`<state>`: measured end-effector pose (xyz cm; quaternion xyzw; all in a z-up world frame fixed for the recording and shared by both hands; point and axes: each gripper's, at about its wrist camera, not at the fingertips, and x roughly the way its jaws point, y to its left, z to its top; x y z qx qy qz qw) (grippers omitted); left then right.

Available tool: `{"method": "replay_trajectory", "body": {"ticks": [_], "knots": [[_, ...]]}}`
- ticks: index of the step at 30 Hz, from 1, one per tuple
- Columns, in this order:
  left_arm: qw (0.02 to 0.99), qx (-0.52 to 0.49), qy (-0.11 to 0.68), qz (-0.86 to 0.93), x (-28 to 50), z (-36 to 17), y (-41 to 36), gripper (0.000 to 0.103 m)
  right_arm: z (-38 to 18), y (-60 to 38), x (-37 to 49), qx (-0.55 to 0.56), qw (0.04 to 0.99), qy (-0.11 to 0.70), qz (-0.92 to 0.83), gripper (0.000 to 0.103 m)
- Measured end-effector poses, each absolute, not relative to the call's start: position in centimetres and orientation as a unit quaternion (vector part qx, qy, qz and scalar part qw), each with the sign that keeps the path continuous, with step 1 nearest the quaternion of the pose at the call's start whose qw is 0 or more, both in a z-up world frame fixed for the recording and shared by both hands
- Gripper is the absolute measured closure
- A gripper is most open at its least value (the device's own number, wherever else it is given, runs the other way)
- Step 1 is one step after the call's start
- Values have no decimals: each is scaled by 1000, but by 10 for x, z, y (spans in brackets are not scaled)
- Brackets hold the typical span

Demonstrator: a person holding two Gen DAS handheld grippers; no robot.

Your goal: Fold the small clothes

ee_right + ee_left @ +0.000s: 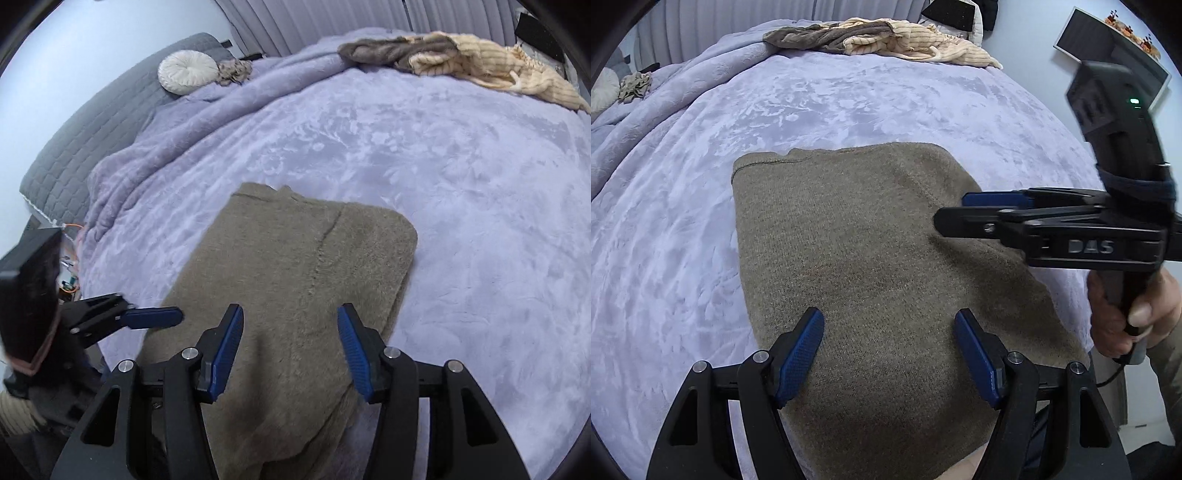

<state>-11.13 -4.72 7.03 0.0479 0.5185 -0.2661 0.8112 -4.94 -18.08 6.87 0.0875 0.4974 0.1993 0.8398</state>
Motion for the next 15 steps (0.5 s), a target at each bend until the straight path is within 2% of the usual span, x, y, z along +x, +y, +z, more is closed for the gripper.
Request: {"method": "replay_trajectory", "body": {"ticks": [3, 8, 10, 11, 12, 13, 15], "knots": [[814, 55, 519, -256, -112, 69, -50, 29, 45, -178, -36, 86, 827, 523, 188, 46], [828, 76, 514, -213, -115, 81, -51, 29, 68, -179, -48, 101, 836, 513, 169, 44], [836, 88, 510, -186, -117, 86, -50, 27, 84, -178, -64, 84, 847, 501, 154, 36], [839, 92, 508, -173, -118, 89, -48, 15, 92, -176, -72, 74, 854, 495, 145, 33], [842, 95, 505, -163, -120, 91, -46, 9, 99, -175, -82, 63, 859, 489, 133, 31], [848, 99, 497, -152, -122, 94, -44, 5, 105, -173, -90, 54, 864, 486, 124, 31], [857, 104, 486, -139, -127, 99, -40, 5, 117, -165, -106, 35, 873, 475, 110, 31]]}}
